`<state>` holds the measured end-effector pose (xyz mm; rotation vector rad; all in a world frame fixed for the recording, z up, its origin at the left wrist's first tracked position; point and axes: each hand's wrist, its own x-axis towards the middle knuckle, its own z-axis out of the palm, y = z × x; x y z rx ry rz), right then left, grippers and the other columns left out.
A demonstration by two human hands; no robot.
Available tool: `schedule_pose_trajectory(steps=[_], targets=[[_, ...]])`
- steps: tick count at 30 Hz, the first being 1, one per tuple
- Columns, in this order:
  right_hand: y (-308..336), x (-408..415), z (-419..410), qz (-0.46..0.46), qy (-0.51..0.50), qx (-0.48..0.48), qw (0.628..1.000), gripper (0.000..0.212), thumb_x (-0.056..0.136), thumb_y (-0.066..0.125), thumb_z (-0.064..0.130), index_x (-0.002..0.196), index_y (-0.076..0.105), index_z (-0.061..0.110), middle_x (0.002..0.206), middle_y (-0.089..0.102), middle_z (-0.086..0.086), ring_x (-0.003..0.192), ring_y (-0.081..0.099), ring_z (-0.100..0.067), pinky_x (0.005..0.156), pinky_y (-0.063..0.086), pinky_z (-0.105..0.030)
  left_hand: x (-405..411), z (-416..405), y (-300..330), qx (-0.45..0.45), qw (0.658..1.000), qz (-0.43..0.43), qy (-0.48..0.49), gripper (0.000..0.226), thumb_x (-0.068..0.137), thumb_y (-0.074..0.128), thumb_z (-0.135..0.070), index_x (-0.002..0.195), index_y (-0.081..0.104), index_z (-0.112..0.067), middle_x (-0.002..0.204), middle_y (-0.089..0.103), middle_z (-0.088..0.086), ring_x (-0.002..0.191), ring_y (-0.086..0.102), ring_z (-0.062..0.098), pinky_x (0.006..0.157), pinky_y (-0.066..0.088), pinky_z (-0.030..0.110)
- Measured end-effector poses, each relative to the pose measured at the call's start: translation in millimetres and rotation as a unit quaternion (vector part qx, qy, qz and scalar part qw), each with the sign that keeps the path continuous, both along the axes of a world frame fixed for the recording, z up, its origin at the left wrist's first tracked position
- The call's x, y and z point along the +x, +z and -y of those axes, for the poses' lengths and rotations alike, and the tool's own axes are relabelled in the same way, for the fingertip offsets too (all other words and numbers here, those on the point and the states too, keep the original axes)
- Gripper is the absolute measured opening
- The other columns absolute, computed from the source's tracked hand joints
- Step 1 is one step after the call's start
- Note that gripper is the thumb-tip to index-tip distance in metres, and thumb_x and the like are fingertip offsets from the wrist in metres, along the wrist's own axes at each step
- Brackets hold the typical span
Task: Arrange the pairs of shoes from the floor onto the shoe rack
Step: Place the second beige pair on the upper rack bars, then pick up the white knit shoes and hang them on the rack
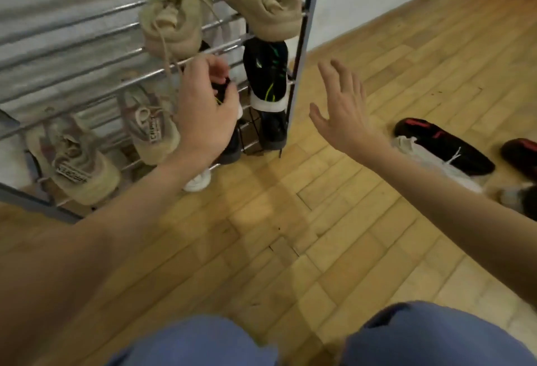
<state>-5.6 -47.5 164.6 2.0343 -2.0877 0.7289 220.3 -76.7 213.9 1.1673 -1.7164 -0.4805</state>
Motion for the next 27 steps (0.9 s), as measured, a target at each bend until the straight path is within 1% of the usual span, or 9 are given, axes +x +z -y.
schedule_pose_trajectory(steps=[3,5,8,12,16,19,23,25,27], targets=[[-38,-44,-35,0.007,-0.052,0.073,0.996,0.068,0.091,0.055,0.023,0.149,0.023,0.007,0.153,0.023,-0.020,0.137,0.027,-0.039,0.111,0.024,-0.045,-40,-10,-28,0.093,0.989,0.053,-0.105,0.014,0.088,0.056,-0.013,0.102,0.053,-0.016,0.098,0.061,0.001,0.087,0.056,0.009,0.076,0.047,0.022],[-64,-76,-57,0.015,-0.101,0.135,0.986,0.070,0.092,0.056,0.023,0.150,0.019,0.005,0.154,0.020,-0.022,0.139,0.022,-0.040,0.113,0.021,-0.047,-73,-13,-46,0.162,0.967,0.097,-0.169,0.014,0.089,0.056,-0.013,0.103,0.054,-0.015,0.094,0.059,-0.005,0.087,0.057,0.010,0.076,0.047,0.021],[-97,-124,-91,0.052,-0.165,0.207,0.963,0.070,0.090,0.058,0.023,0.147,0.021,0.003,0.149,0.025,-0.025,0.137,0.023,-0.043,0.111,0.023,-0.049,-122,-16,-72,0.218,0.933,0.162,-0.237,0.014,0.087,0.057,-0.010,0.100,0.055,-0.015,0.095,0.062,0.000,0.090,0.060,0.017,0.082,0.048,0.029],[-129,-180,-134,0.091,-0.243,0.262,0.930,0.064,0.087,0.061,0.021,0.139,0.030,0.000,0.135,0.035,-0.023,0.123,0.035,-0.042,0.100,0.033,-0.044,-183,-21,-100,0.248,0.894,0.227,-0.296,0.018,0.086,0.054,-0.010,0.103,0.057,-0.015,0.102,0.065,0.006,0.098,0.061,0.023,0.090,0.049,0.037],[-158,-233,-159,0.127,-0.299,0.274,0.905,0.068,0.084,0.062,0.019,0.139,0.027,0.001,0.138,0.033,-0.019,0.127,0.034,-0.039,0.097,0.038,-0.043,-230,-23,-118,0.240,0.870,0.258,-0.345,0.022,0.087,0.054,-0.010,0.108,0.055,-0.015,0.104,0.064,0.004,0.098,0.060,0.020,0.088,0.048,0.035],[-174,-267,-163,0.153,-0.352,0.269,0.883,0.082,0.082,0.065,0.018,0.147,0.017,0.003,0.148,0.024,-0.017,0.139,0.021,-0.039,0.107,0.032,-0.045,-256,-22,-129,0.235,0.849,0.284,-0.378,0.028,0.087,0.054,-0.011,0.115,0.055,-0.012,0.108,0.064,0.004,0.100,0.061,0.019,0.090,0.049,0.036],[-188,-299,-153,0.190,-0.377,0.286,0.860,0.100,0.085,0.070,0.038,0.154,0.003,0.009,0.161,0.006,-0.014,0.148,0.005,-0.035,0.117,0.021,-0.052,-280,-21,-143,0.241,0.839,0.310,-0.376,0.032,0.088,0.055,-0.011,0.120,0.055,-0.010,0.110,0.063,0.005,0.102,0.060,0.019,0.093,0.048,0.036],[-193,-309,-145,0.199,-0.371,0.303,0.855,0.103,0.082,0.072,0.044,0.154,0.004,0.014,0.162,0.002,-0.011,0.148,0.004,-0.034,0.117,0.016,-0.054,-287,-19,-152,0.250,0.834,0.318,-0.374,0.032,0.087,0.055,-0.010,0.119,0.055,-0.010,0.109,0.064,0.006,0.101,0.060,0.020,0.092,0.048,0.036],[-196,-314,-138,0.194,-0.360,0.310,0.858,0.096,0.079,0.073,0.046,0.153,0.016,0.022,0.161,0.010,-0.011,0.147,0.010,-0.036,0.115,0.015,-0.057,-292,-17,-162,0.261,0.833,0.317,-0.371,0.030,0.085,0.056,-0.009,0.115,0.056,-0.011,0.107,0.065,0.006,0.100,0.061,0.021,0.093,0.049,0.039]])
